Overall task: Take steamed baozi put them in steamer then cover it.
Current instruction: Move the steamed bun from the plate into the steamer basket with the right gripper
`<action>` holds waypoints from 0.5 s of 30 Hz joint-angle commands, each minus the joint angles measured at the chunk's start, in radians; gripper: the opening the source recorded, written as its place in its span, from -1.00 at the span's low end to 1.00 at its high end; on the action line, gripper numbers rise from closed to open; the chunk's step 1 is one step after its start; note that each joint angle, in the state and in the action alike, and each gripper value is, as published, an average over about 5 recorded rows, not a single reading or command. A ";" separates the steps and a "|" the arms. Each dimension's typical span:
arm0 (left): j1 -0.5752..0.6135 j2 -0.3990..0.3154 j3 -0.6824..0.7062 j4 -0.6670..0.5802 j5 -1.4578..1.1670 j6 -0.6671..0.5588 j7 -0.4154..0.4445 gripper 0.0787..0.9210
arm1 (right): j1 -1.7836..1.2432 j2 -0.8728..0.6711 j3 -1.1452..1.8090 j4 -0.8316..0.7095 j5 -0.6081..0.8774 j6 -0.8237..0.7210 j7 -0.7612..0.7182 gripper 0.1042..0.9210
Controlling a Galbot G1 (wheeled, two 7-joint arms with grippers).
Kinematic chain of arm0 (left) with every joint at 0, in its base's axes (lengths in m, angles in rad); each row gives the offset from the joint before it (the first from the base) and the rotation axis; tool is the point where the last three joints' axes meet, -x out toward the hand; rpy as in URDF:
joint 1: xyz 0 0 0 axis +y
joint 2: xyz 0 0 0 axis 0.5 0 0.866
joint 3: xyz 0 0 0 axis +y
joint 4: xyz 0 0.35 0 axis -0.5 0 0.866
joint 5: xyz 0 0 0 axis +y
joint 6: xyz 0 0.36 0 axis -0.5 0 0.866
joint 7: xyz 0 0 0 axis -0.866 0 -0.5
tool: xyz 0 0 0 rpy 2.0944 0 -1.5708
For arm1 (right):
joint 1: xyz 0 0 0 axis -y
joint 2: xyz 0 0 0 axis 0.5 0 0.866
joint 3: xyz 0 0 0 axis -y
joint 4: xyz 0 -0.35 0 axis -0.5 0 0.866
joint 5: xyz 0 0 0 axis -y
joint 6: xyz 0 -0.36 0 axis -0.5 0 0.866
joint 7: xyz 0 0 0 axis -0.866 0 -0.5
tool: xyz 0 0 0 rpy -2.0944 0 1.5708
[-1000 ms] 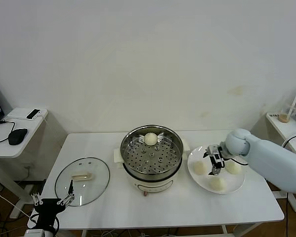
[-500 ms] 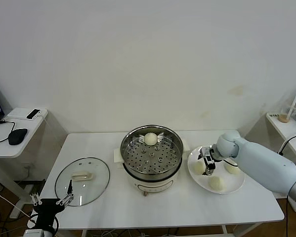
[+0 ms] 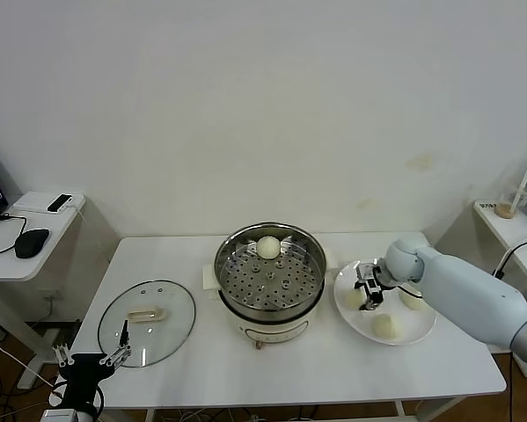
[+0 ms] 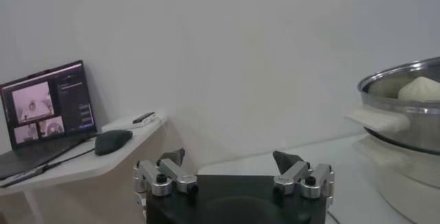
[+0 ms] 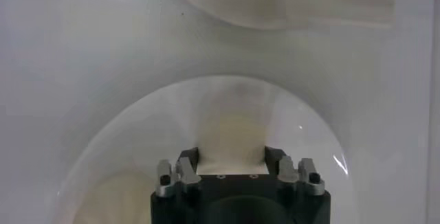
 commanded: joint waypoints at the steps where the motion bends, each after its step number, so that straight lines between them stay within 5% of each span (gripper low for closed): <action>1: 0.001 0.001 0.000 -0.001 -0.001 0.000 0.000 0.77 | 0.074 -0.046 -0.002 0.035 0.020 0.002 -0.059 0.03; 15: -0.002 0.009 0.017 -0.021 -0.001 0.001 0.000 0.77 | 0.538 -0.170 -0.197 0.241 0.304 -0.077 -0.084 0.09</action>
